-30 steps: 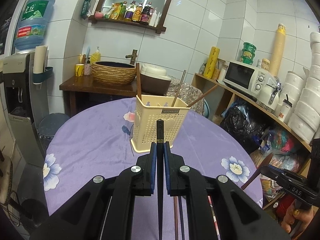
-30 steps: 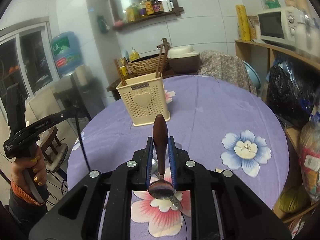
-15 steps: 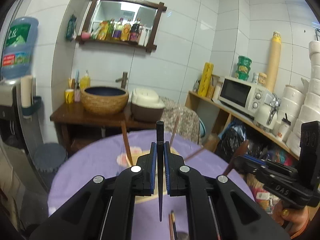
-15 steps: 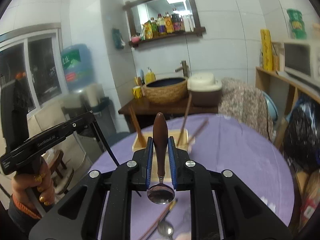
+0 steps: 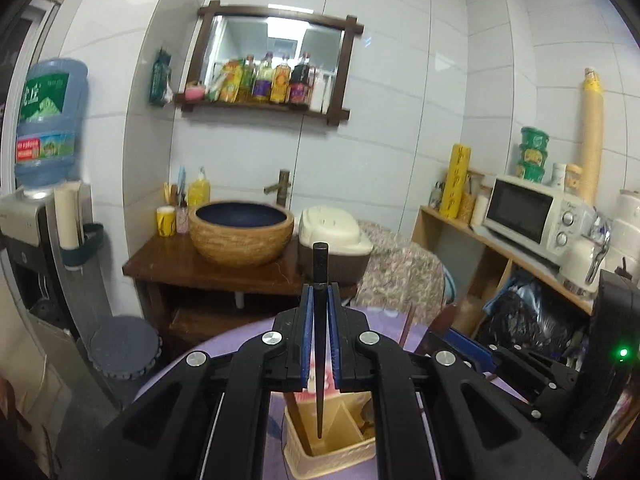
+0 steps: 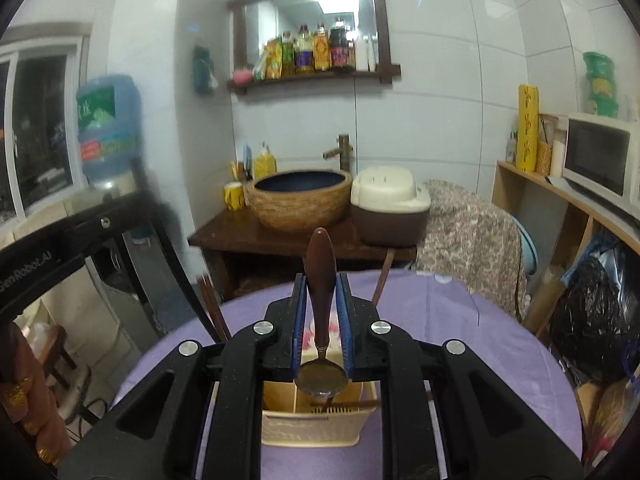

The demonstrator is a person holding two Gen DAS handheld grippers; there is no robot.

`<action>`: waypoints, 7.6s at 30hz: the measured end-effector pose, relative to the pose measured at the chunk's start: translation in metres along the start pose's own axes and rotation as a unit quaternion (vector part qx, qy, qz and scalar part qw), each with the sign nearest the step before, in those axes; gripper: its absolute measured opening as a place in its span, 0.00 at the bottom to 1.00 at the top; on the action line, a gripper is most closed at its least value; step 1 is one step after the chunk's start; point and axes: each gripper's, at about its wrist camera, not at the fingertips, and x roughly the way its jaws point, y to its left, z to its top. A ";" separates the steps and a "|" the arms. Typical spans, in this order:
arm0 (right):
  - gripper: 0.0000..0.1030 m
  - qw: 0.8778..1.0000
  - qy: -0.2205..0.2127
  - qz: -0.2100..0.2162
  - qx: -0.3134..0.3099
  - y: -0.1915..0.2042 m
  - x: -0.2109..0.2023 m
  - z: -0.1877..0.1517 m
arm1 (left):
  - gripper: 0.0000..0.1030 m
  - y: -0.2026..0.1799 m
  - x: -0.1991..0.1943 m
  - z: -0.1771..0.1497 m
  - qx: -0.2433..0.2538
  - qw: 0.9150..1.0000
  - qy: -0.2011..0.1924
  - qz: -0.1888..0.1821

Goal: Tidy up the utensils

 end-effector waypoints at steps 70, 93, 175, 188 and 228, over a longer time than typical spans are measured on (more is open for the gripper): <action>0.11 0.971 0.235 -0.051 0.013 -0.052 -0.098 -0.292 | 0.42 -0.030 -0.067 -0.290 0.035 0.956 0.285 -0.068; 0.35 0.958 0.222 0.011 0.184 -0.110 -0.102 -0.283 | 0.27 -0.053 -0.027 -0.280 0.087 0.948 0.299 -0.063; 0.66 0.976 0.207 0.033 0.053 -0.040 -0.130 -0.293 | 0.32 -0.034 -0.058 -0.287 0.087 0.943 0.314 -0.065; 0.70 0.974 0.214 0.032 0.067 -0.046 -0.131 -0.298 | 0.32 -0.038 -0.054 -0.285 0.113 0.940 0.317 -0.057; 0.50 0.954 0.287 0.047 -0.072 0.008 -0.053 -0.274 | 0.28 -0.011 0.039 -0.247 0.123 0.928 0.351 -0.009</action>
